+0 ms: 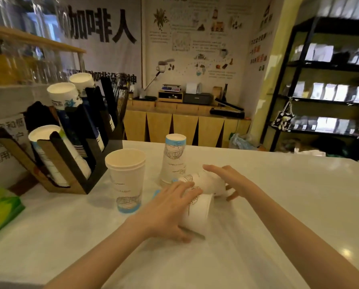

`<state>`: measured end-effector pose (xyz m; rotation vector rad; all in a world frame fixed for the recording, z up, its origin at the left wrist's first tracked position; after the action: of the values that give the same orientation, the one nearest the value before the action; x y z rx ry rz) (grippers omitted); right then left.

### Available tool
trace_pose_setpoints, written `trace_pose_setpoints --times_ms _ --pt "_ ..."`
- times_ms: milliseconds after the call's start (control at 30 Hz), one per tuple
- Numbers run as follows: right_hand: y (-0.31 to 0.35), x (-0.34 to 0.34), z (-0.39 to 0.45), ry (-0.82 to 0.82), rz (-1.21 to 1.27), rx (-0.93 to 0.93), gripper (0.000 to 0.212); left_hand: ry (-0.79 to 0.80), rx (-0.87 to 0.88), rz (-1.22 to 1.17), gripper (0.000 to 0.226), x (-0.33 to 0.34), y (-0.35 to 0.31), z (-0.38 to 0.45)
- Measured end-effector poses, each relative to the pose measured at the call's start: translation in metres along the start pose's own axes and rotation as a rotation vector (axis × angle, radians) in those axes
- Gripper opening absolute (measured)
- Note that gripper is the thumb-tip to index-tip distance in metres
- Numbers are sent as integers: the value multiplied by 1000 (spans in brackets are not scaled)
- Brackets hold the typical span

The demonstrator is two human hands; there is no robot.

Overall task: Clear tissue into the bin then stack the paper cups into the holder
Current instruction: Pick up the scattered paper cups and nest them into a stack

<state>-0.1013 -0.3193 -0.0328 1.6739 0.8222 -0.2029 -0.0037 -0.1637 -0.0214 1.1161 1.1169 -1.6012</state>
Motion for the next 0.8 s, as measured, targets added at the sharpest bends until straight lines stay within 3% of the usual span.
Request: trace_pose_setpoints --times_ms 100,267,433,500,600,700,800 --pt "-5 5 7 24 39 39 102 -69 -6 -2 86 -3 -3 6" --pt "-6 12 13 45 79 58 93 -8 -33 -74 85 -3 -1 14" --pt "-4 15 19 66 174 89 88 -18 -99 -386 87 -25 5 18" --pt "-3 14 24 63 173 63 76 -67 -97 -504 83 -44 7 18" --pt "-3 15 30 81 169 43 59 -214 -100 -644 76 -86 16 11" --pt "-3 18 28 94 165 62 80 -513 -128 -804 77 -140 38 -10" --pt "-4 24 21 101 171 123 83 -807 -140 -879 74 -180 62 -38"
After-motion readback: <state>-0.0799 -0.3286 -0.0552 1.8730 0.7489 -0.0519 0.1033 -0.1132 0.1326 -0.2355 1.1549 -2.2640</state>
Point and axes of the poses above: each hand's wrist, its own z-axis towards the middle knuckle, its own x-axis out of the palm, y = z × x, the point moved 9 cm from there along z, towards the middle knuckle, and after that the axes turned 2 degrees about -z, right-handed, at the moved point
